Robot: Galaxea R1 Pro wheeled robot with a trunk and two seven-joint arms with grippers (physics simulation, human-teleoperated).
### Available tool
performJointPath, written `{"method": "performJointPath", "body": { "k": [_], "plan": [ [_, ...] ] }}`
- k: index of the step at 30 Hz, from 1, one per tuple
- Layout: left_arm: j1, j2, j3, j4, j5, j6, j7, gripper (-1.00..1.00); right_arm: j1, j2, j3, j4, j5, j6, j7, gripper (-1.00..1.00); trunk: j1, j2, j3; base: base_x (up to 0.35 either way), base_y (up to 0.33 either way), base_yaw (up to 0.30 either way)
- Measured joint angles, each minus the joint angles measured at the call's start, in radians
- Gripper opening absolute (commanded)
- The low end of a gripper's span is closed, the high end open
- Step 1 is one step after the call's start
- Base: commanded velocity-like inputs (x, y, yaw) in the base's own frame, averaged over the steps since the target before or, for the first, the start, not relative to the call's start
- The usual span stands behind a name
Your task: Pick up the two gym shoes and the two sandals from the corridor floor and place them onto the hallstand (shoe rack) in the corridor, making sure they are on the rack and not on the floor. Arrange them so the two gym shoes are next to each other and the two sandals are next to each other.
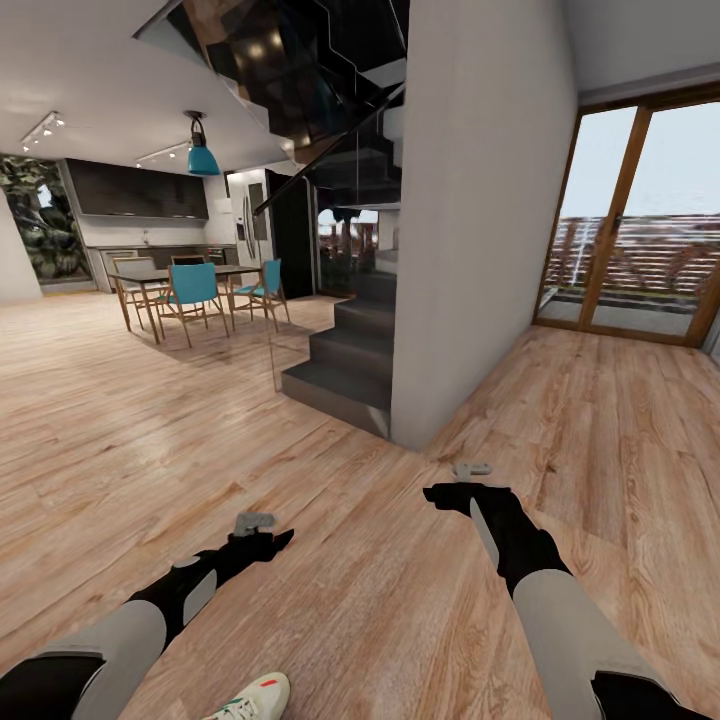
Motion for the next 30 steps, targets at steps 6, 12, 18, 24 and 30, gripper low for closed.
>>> {"method": "performJointPath", "body": {
  "k": [6, 12, 18, 24, 30],
  "plan": [
    [0.000, 0.000, -0.002, 0.000, -0.003, -0.001, 0.105, 1.00, 0.000, 0.000, 0.000, -0.003, -0.003, 0.001, -0.003, 1.00, 0.000, 0.000, 0.000, 0.000, 0.000, 0.000],
    [0.001, 0.006, -0.005, 0.002, -0.025, -0.001, 0.123, 1.00, 0.001, 0.002, 0.000, -0.012, -0.003, 0.006, -0.005, 1.00, 0.000, 0.000, 0.000, 0.000, 0.000, 0.000],
    [0.017, 0.019, -0.020, 0.021, -0.175, -0.003, 0.123, 1.00, 0.000, 0.003, 0.000, -0.052, -0.003, 0.019, -0.015, 1.00, 0.000, 0.000, 0.000, 0.000, 0.000, 0.000],
    [0.027, 0.025, -0.022, 0.040, -0.337, -0.044, 0.124, 1.00, 0.000, 0.003, -0.001, -0.166, -0.005, 0.069, -0.021, 1.00, 0.000, 0.000, 0.000, 0.000, 0.000, 0.000],
    [0.029, 0.044, -0.023, 0.081, -0.365, -0.056, 0.125, 1.00, 0.000, 0.005, -0.001, -0.195, -0.006, 0.110, -0.021, 1.00, 0.000, 0.000, 0.000, 0.000, 0.000, 0.000]
  ]
}}
